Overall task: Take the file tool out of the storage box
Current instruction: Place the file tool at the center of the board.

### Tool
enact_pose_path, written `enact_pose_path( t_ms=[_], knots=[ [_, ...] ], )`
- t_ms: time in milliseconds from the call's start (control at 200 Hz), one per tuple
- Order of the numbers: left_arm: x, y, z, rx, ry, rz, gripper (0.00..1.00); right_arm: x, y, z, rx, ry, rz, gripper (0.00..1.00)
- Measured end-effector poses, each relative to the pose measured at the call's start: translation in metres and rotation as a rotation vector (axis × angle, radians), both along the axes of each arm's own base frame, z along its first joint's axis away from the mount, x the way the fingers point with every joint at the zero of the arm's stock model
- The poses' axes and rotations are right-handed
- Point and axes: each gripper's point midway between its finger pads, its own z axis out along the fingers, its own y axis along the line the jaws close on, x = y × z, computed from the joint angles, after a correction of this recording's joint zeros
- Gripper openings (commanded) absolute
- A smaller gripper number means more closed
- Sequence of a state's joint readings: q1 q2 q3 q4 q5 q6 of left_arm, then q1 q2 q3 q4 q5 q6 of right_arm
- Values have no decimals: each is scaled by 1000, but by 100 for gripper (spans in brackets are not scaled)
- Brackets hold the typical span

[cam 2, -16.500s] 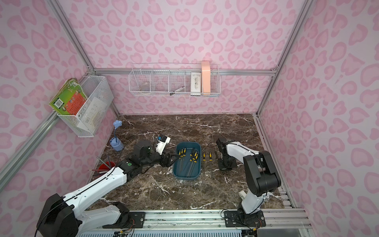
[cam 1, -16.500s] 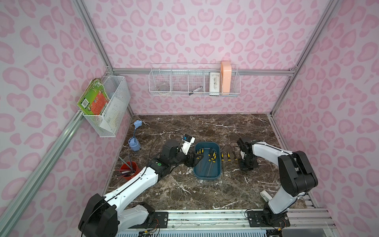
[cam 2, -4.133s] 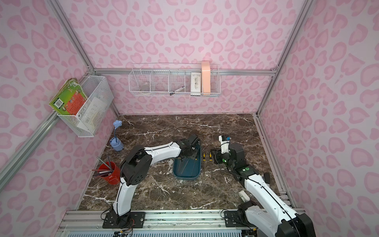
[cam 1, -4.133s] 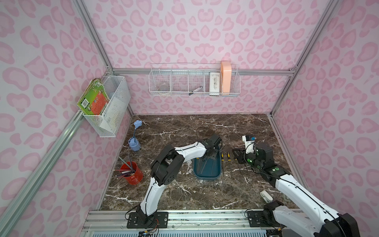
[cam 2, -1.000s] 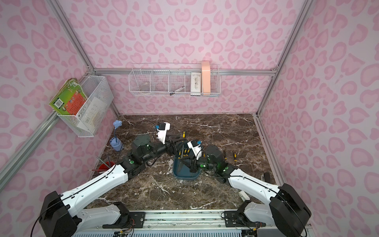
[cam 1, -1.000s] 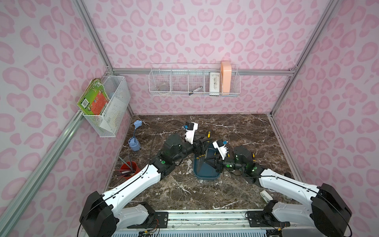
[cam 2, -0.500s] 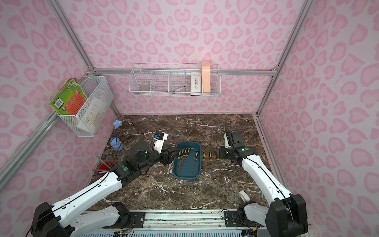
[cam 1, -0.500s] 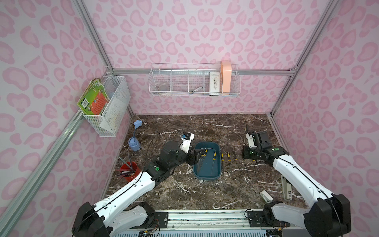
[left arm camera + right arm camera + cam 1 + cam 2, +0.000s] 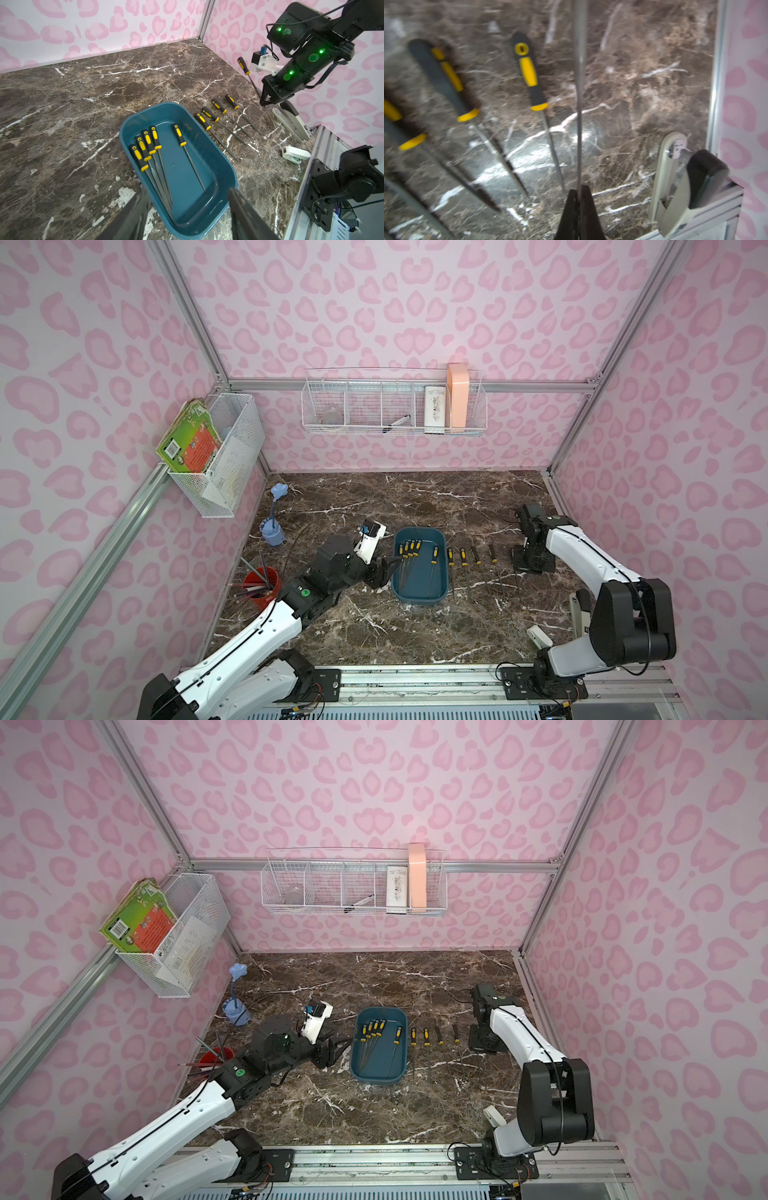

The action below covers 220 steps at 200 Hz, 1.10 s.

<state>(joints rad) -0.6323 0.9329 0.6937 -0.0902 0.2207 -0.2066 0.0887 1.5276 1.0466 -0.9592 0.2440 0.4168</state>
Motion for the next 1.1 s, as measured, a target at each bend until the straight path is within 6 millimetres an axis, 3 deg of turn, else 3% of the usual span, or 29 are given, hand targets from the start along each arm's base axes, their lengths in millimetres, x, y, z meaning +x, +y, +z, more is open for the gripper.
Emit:
enact_pose_path(
  t_ms=[85,215,730,1100],
  knots=[
    [0,1,1,-1,-2,2,65,-6,-4,-15,-20,90,-4,0],
    [-1,1,-3,10,11,1,65,2,-13,-28,-52,153,-23,0],
    [-1,2,-5,18,12,0,65,5,-13,-55,-76,243,18,0],
    [-2,2,-4,19,4,-4,65,-13,-13,-64,-117,313,38,0]
  ],
)
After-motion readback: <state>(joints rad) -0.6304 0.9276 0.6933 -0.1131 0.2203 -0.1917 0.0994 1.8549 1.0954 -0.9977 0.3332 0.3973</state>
